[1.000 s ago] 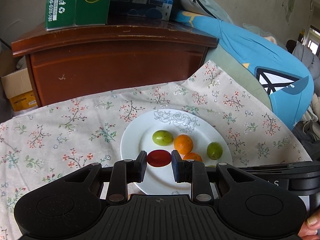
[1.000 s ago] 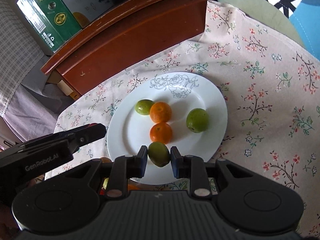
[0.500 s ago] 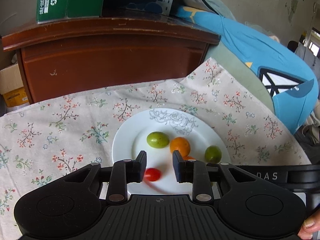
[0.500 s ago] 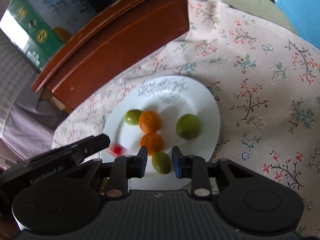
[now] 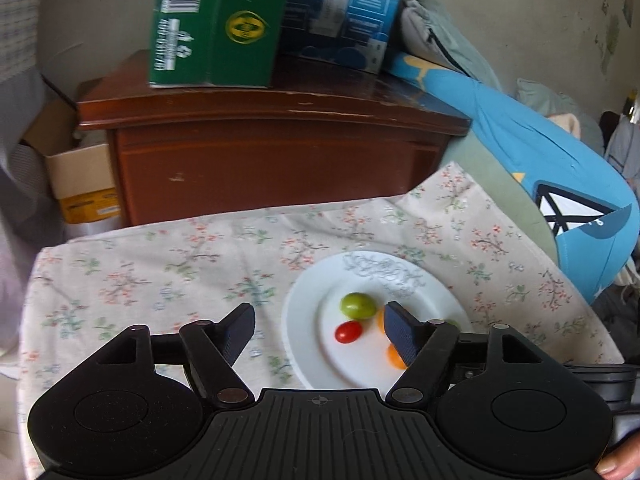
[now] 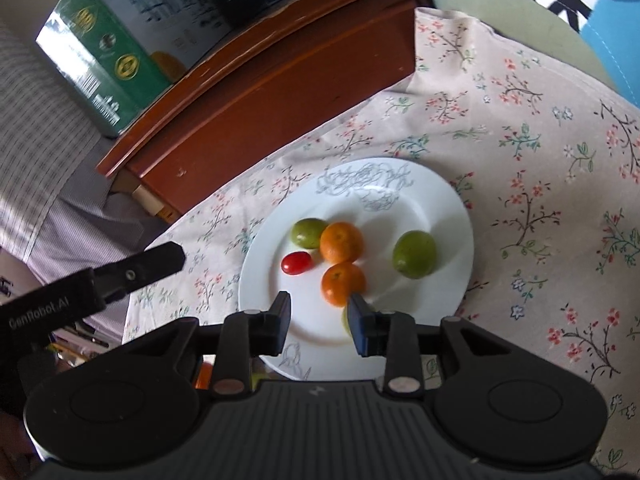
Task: Organize fruits
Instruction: 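Lower both fruits onto the white plate and open both tools, then move both open tools back toward the tangerines in the cluster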
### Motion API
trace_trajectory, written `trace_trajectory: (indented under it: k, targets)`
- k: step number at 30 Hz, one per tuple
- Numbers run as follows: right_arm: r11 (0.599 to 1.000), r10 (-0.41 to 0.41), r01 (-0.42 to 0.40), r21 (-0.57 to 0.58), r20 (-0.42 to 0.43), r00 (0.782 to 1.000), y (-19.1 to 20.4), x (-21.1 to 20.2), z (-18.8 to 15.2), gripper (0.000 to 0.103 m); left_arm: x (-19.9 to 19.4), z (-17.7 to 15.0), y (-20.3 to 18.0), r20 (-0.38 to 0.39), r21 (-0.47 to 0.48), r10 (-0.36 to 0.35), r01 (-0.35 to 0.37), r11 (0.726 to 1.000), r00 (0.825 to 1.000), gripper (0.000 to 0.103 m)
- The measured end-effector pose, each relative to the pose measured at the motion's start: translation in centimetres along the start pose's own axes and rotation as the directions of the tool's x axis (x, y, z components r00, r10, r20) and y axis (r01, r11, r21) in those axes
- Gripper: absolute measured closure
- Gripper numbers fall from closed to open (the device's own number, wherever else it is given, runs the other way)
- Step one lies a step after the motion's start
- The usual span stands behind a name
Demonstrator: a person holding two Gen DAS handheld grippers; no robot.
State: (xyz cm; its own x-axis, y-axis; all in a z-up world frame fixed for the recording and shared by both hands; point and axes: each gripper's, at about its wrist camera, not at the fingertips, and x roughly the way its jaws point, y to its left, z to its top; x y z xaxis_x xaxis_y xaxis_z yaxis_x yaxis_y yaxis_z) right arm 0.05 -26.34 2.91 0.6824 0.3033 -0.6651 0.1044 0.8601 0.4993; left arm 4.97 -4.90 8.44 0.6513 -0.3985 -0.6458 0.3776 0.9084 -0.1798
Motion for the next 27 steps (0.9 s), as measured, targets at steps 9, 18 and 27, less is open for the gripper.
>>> trace_trajectory:
  k: [9,18,27]
  targets:
    - [1.0,-0.003,0.002,-0.03,-0.035,0.999,0.6,-0.7,-1.2,0.069,-2.4,-1.6,1.7,-0.015,-0.016,0.041,-0.041,0.999,0.999,0.03]
    - [0.997,-0.006,0.001,-0.073,-0.067,0.998,1.5,-1.2,-2.3,0.069,-3.4,-3.3,2.9,-0.053,-0.021,0.067,-0.068,0.997,0.996,0.03]
    - [0.994,-0.014,0.003,-0.107,-0.099,0.995,2.0,-1.1,-3.3,0.066,-3.4,-5.0,3.4,-0.11,0.006,0.081,-0.081,0.997,0.991,0.03]
